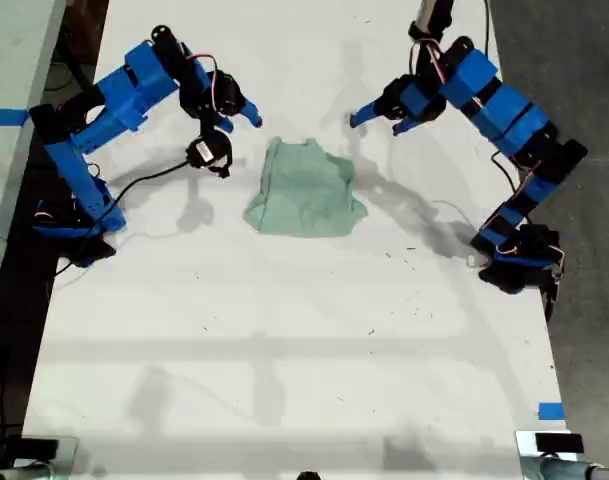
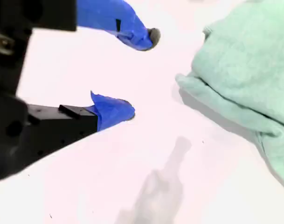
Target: Fold t shirt
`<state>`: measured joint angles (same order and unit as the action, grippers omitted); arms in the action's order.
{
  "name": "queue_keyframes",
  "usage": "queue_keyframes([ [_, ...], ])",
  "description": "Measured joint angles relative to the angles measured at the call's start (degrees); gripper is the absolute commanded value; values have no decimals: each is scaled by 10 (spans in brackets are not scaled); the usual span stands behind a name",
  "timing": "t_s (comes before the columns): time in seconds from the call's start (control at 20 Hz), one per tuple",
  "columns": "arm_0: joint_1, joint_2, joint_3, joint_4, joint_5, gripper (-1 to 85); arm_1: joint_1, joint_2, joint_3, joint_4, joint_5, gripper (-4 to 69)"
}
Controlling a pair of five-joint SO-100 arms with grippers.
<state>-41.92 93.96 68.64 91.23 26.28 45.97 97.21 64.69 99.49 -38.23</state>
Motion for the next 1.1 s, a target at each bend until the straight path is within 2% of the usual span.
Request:
queue_keyframes([
  [0.05,-2,40,1,0,3,-1,4,33,32,3,-3,-2],
  [0.2,19,210,4,0,-5,-2,-31,193,159,3,11,0],
  [0.3,127,367,37,-11,-52,-2,-130,350,263,-7,72,2],
  [0.4,240,545,173,-78,-120,-3,-250,528,410,-69,150,2],
  [0.5,284,733,403,-163,-180,-3,-359,706,602,-160,231,2],
  [0.6,329,926,652,-272,-225,-3,-426,860,803,-222,289,2],
  [0.7,366,1074,917,-344,-262,-3,-434,988,965,-224,311,2],
  [0.8,387,1094,1086,-393,-272,-2,-442,1026,1055,-229,311,5],
  [1.1,396,1121,1162,-374,-269,-2,-424,1033,1101,-213,404,5],
])
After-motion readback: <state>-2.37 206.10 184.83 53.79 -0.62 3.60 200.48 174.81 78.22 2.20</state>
